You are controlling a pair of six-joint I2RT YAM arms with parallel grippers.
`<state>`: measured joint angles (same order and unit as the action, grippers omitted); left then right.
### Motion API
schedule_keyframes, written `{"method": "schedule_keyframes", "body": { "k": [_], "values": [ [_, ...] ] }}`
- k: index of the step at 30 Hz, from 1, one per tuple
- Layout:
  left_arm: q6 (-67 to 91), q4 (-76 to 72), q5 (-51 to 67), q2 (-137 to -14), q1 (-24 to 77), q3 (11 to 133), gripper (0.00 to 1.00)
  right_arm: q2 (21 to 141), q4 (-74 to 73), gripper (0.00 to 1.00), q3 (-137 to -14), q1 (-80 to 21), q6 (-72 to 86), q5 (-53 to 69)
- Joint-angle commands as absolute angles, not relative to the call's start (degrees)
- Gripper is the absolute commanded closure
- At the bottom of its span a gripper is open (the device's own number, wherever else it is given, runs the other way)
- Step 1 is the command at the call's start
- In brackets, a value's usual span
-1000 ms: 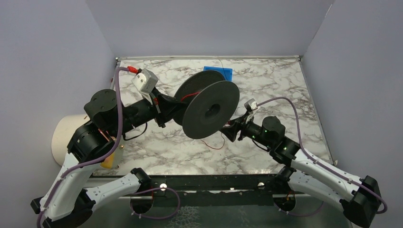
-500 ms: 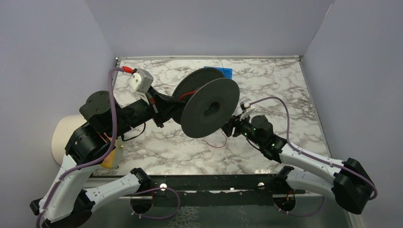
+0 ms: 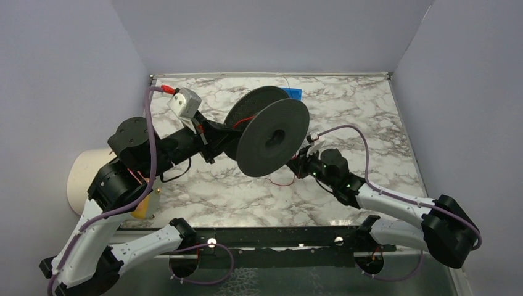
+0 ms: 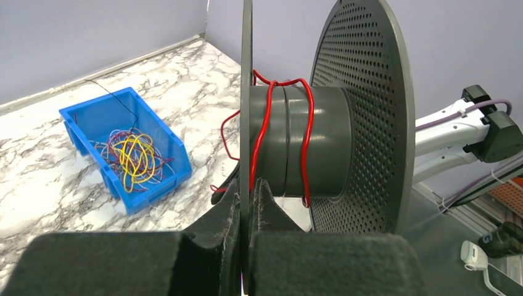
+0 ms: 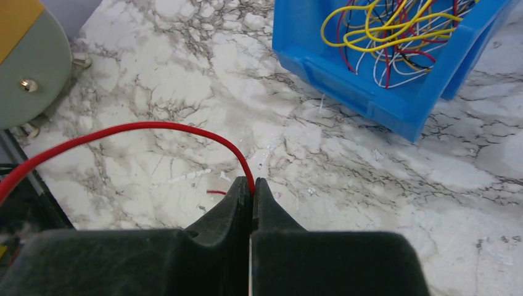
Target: Wrap the cables
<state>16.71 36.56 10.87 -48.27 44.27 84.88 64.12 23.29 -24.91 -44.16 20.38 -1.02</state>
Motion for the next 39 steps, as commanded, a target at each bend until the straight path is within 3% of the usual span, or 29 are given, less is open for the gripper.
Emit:
{"method": "schedule_keyframes", "body": {
  "k": [1,7,23,39],
  "values": [
    [18.75,30.55,7.02,-47.91,44.47,84.97,1.00,65.02,25.82,0.99,-25.83,-44.01,19.62,3.59],
    [21.58,29.90,-1.55,-49.68,44.47,84.07,1.00,66.27,25.27,0.99,-24.44,-44.31,21.13,8.86],
    [24.67,28.64,-29.48,-54.62,44.47,84.81,1.00,58.73,16.80,0.99,-21.60,-49.86,23.09,8.81],
    [23.36,22.30,-41.85,-56.96,44.47,85.08,1.00,56.11,4.25,0.99,-28.04,-65.51,22.11,-1.13]
  ]
}}
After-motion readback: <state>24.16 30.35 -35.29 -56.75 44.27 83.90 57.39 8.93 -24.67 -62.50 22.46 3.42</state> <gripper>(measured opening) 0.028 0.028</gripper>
